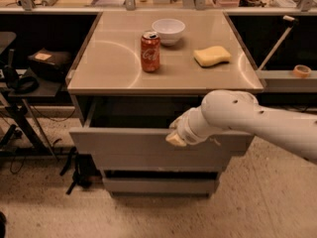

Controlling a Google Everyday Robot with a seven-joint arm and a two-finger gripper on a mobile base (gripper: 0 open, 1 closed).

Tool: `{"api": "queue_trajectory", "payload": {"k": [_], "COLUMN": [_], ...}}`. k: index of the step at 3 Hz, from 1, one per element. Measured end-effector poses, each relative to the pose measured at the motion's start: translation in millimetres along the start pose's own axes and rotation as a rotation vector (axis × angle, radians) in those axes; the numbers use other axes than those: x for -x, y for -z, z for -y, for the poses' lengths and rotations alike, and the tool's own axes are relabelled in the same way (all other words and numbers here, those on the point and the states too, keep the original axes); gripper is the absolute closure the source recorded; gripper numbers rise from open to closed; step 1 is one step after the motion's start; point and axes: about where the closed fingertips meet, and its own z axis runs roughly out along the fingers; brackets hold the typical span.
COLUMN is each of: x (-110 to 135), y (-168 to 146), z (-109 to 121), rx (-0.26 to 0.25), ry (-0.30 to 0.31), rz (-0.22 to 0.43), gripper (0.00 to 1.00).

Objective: Open top drawer

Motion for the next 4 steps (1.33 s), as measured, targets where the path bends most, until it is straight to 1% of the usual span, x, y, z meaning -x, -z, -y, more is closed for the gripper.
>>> {"api": "queue_trajectory", "payload": {"k": [1,2,3,4], "x": [1.7,-0.8,7.2,12.3], "y": [4.6,14.0,23.7,33.3], "z": [0.0,-16.3,-28.1,-40.6], "rx": [0.000,-0.007,-0.032,-0.053], "ry": [0.000,-0.011,-0.066,-0.059], "rz": [0.000,-0.004,0.031,0.055], "gripper": [1.00,1.00,1.00,1.00]}}
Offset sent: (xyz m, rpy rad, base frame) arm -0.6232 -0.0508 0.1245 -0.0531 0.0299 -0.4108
